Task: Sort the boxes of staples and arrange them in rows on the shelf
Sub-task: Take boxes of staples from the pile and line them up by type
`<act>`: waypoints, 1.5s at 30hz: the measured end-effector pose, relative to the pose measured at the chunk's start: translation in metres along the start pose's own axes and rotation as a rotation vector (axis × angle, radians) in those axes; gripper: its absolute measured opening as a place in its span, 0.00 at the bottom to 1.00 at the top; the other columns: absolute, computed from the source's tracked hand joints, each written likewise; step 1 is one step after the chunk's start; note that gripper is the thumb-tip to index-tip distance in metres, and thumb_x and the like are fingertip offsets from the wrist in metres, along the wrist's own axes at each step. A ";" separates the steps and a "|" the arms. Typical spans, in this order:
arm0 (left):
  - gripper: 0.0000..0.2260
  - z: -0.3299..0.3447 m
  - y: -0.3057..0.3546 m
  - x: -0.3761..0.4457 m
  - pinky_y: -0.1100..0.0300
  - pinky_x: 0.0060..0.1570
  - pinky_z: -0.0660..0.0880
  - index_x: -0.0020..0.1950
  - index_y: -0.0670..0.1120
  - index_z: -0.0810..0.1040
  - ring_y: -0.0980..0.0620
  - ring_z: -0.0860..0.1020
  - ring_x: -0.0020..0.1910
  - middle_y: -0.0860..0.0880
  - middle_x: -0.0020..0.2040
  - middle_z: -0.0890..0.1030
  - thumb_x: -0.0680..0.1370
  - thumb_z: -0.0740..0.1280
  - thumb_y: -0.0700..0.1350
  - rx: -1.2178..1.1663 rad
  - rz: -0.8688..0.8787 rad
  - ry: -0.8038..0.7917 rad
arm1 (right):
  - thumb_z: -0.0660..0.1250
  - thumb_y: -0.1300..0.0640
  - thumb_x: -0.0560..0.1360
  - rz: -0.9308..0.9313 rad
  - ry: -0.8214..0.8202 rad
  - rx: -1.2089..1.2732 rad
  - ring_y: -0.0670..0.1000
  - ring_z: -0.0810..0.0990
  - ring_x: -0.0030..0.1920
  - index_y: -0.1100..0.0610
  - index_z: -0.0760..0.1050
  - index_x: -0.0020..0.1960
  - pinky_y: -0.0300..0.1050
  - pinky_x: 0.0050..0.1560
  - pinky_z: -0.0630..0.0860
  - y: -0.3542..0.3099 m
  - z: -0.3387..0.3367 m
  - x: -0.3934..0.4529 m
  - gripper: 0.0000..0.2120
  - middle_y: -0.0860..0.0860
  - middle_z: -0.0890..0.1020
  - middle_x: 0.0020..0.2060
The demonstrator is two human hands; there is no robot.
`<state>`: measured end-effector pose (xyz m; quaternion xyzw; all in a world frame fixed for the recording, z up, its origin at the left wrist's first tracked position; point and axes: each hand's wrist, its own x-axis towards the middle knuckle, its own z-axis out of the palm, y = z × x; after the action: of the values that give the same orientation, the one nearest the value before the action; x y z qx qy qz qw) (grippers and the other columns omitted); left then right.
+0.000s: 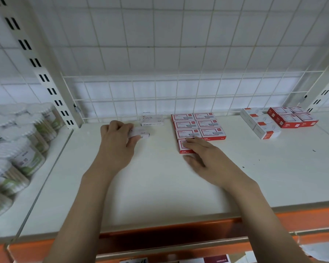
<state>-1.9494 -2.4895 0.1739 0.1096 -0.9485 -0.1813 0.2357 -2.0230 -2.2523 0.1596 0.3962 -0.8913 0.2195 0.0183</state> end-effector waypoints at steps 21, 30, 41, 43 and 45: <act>0.18 0.036 0.005 0.030 0.52 0.63 0.62 0.70 0.43 0.64 0.43 0.62 0.67 0.43 0.68 0.65 0.80 0.55 0.45 0.291 -0.154 -0.268 | 0.59 0.58 0.78 0.002 0.032 -0.019 0.48 0.60 0.72 0.57 0.67 0.69 0.26 0.60 0.51 -0.011 -0.016 0.019 0.19 0.50 0.68 0.69; 0.21 0.042 0.005 0.038 0.49 0.66 0.58 0.74 0.46 0.56 0.43 0.58 0.70 0.44 0.71 0.61 0.81 0.50 0.51 0.410 -0.163 -0.327 | 0.60 0.59 0.78 0.009 0.022 -0.011 0.48 0.61 0.71 0.57 0.66 0.70 0.23 0.58 0.49 -0.016 -0.013 0.026 0.21 0.50 0.68 0.69; 0.23 0.048 0.018 0.039 0.48 0.65 0.58 0.74 0.53 0.55 0.40 0.60 0.67 0.41 0.69 0.61 0.80 0.48 0.58 0.466 -0.211 -0.339 | 0.59 0.58 0.78 0.012 0.044 -0.014 0.48 0.60 0.72 0.57 0.66 0.70 0.23 0.59 0.48 -0.011 -0.013 0.024 0.20 0.49 0.67 0.70; 0.24 0.048 0.020 0.037 0.48 0.65 0.58 0.74 0.53 0.55 0.40 0.59 0.68 0.41 0.69 0.61 0.80 0.47 0.59 0.466 -0.216 -0.343 | 0.59 0.58 0.78 0.021 0.043 -0.011 0.47 0.59 0.72 0.56 0.66 0.70 0.24 0.60 0.48 -0.010 -0.013 0.024 0.20 0.49 0.67 0.70; 0.24 0.049 0.022 0.037 0.47 0.66 0.58 0.75 0.53 0.55 0.40 0.59 0.68 0.41 0.69 0.61 0.80 0.47 0.59 0.467 -0.223 -0.346 | 0.59 0.57 0.78 0.019 0.041 -0.007 0.47 0.58 0.73 0.56 0.65 0.71 0.25 0.60 0.48 -0.010 -0.014 0.025 0.21 0.49 0.66 0.71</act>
<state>-2.0076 -2.4658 0.1576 0.2317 -0.9726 0.0007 0.0180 -2.0351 -2.2694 0.1812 0.3831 -0.8953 0.2245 0.0357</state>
